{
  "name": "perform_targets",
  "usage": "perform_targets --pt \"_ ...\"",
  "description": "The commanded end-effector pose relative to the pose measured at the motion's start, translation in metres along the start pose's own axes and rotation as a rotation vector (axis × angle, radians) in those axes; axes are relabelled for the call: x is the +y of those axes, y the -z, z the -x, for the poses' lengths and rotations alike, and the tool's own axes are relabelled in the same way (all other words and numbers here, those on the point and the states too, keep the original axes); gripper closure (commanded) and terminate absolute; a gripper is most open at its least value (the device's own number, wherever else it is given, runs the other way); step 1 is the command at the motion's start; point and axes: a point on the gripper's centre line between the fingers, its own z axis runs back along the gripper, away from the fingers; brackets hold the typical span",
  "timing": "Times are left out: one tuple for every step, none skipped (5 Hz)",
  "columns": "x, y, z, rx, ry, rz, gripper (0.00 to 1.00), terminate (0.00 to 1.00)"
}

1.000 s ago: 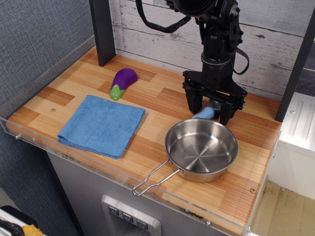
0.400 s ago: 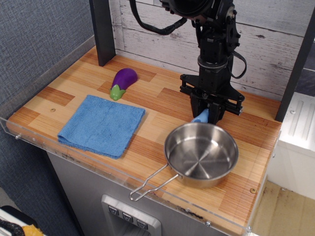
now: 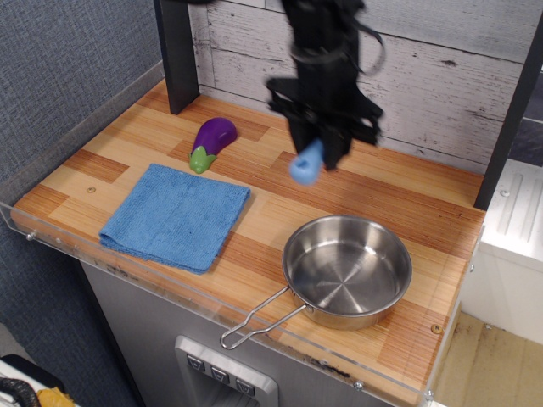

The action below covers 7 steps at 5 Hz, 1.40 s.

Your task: Put the blue spoon on the blue towel

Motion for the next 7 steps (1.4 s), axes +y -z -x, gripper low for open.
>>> perform_targets --pt "0.033 -0.038 0.047 -0.041 -0.039 -0.060 1.00 0.00" --pt "0.061 -0.027 0.064 -0.022 -0.100 -0.088 1.00 0.00" --pt "0.079 -0.016 0.059 0.006 -0.115 -0.087 1.00 0.00" --pt "0.095 -0.010 0.059 0.021 -0.124 -0.068 1.00 0.00" --pt "0.102 -0.002 0.063 0.047 -0.136 -0.048 1.00 0.00" --pt "0.105 0.005 0.068 0.086 -0.137 -0.032 1.00 0.00" --pt "0.108 0.006 0.071 0.093 -0.140 -0.024 1.00 0.00"
